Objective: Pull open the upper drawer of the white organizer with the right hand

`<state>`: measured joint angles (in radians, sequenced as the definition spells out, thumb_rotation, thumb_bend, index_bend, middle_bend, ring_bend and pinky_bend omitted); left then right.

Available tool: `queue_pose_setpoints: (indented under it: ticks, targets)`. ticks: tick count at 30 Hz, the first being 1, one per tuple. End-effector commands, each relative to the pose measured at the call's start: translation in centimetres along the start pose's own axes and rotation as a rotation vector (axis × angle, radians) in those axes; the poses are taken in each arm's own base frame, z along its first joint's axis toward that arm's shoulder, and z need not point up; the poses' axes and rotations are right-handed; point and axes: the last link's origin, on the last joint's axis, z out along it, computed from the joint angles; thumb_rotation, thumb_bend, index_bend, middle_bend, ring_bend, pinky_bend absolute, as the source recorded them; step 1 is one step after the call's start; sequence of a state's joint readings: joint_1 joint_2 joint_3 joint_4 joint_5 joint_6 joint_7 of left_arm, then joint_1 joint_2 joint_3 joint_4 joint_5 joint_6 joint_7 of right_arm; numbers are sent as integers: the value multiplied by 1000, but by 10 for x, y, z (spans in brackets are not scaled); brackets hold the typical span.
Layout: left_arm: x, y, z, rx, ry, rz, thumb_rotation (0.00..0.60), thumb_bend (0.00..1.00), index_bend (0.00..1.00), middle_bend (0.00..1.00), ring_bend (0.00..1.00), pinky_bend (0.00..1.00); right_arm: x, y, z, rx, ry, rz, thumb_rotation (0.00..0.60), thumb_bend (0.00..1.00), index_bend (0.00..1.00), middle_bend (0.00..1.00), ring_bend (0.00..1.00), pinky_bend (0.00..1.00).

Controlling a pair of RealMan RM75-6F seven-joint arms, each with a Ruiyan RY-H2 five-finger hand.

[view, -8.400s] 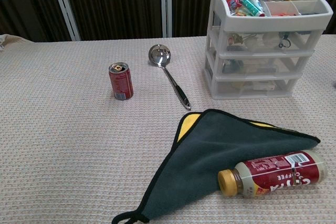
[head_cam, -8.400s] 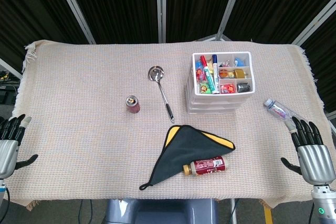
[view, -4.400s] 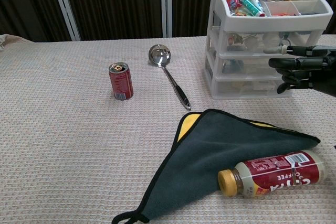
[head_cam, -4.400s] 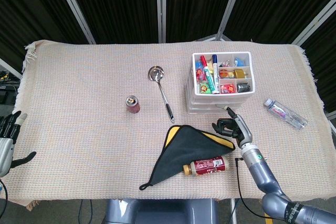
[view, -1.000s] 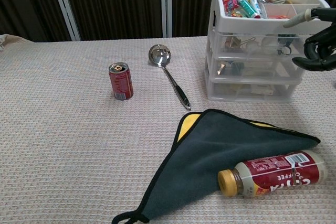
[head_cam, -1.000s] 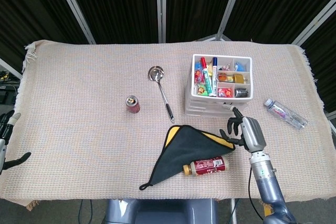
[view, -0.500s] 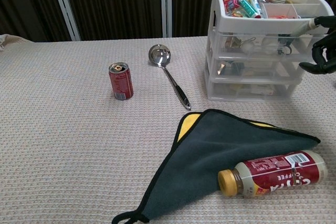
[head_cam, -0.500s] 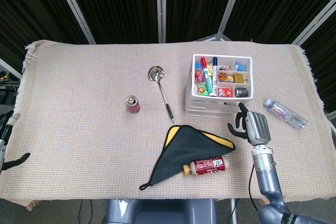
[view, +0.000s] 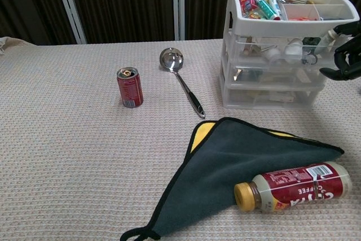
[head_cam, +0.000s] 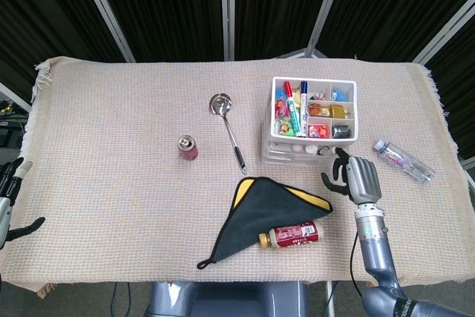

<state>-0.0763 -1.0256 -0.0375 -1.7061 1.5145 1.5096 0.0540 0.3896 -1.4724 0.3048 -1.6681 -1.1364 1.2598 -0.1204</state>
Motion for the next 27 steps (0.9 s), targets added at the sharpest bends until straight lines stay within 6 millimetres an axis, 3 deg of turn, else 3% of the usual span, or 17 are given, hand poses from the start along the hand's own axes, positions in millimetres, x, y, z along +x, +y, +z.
queue_pose_setpoints:
  ticks: [1, 27]
  targets:
    - [0, 0, 0, 0, 0, 0, 600, 85, 0, 0, 0, 0, 1, -1, 0, 5, 5, 0, 600, 273, 491, 742, 766, 544]
    - [-1, 1, 0, 1, -8, 2, 600, 89, 0, 0, 0, 0, 4, 4, -30, 10, -17, 37, 600, 275, 504, 741, 767, 544]
